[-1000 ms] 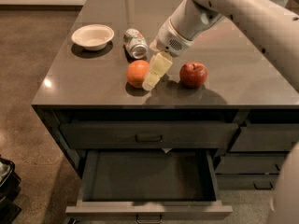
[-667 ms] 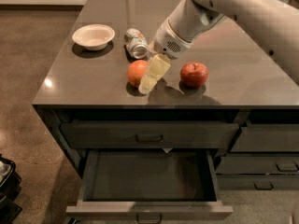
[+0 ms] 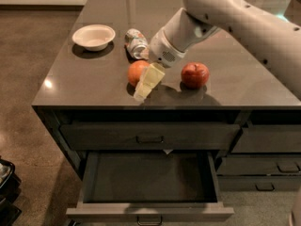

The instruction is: Place orange into middle drawer

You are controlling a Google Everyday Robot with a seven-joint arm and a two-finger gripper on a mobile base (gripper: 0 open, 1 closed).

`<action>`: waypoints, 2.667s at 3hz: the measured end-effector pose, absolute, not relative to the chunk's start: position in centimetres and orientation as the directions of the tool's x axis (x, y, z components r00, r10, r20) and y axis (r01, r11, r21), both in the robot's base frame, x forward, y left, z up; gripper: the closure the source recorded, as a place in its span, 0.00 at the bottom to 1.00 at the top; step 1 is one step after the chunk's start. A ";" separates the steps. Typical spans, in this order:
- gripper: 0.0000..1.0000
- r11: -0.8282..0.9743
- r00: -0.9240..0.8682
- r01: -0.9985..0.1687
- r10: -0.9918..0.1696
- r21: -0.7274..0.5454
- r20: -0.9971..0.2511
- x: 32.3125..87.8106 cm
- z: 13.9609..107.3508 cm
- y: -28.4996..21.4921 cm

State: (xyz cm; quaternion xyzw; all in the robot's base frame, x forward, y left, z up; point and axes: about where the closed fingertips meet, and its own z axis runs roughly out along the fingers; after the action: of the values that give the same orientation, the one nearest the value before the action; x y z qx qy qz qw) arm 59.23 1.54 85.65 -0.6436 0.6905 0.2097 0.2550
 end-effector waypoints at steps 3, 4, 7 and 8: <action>0.42 0.053 -0.011 -0.997 -0.795 -0.052 -0.607 60.6 83.7 1.9; 0.66 0.053 -0.011 -0.997 -0.795 -0.052 -0.607 60.6 83.7 1.9; 1.00 0.046 0.000 -0.998 -0.739 -0.051 -0.673 53.5 89.9 -0.4; 1.00 0.116 0.000 -0.987 -0.695 -0.112 -0.719 47.5 92.4 -1.1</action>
Offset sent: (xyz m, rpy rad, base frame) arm 0.0128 0.0034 -0.0166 -0.0176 -0.0117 0.0257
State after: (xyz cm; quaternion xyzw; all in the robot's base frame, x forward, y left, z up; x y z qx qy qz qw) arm 47.49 -1.11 92.39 -0.6265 0.6713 0.2224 0.3278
